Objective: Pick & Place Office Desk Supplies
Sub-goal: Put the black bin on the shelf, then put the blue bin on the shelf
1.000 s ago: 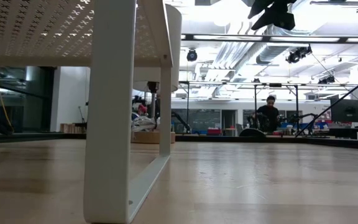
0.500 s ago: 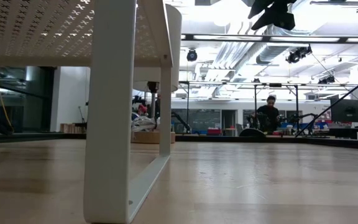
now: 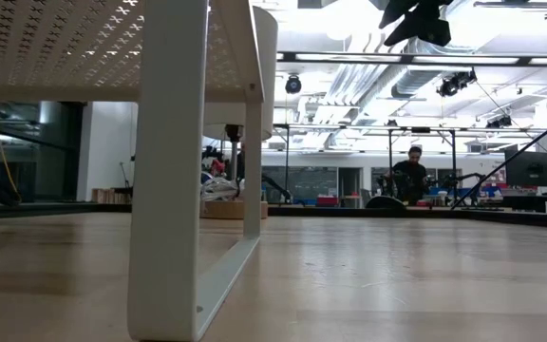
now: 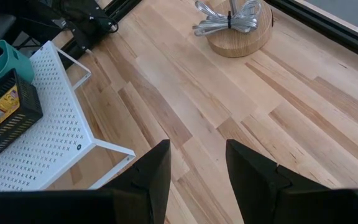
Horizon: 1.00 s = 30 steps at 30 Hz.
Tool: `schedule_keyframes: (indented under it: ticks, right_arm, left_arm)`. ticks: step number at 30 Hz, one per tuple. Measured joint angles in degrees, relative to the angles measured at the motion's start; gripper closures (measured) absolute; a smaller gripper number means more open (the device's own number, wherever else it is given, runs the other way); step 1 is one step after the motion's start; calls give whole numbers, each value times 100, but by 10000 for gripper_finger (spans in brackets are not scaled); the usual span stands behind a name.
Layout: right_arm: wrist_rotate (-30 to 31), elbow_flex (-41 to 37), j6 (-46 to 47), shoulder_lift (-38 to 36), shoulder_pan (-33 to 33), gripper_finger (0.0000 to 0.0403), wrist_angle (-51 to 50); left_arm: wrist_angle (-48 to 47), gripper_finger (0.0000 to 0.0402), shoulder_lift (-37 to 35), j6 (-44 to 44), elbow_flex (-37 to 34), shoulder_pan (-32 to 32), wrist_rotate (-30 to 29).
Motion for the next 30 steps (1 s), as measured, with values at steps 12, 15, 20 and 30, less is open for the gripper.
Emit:
schedule_keyframes:
  ticks: [12,15,20,30]
  right_arm:
    - [0,0,0,0,0,261,-2]
    - [-1,0,-1,0,1,261,-2]
    - [0,0,0,0,0,261,-2]
    - [0,0,0,0,2,261,0]
  left_arm:
    - [75,322,-7,222,0,0,-41]
    - [74,322,-25,250,0,0,-43]
    - [73,322,-130,333,2,39,-64]
    - [75,322,-347,439,4,42,-67]
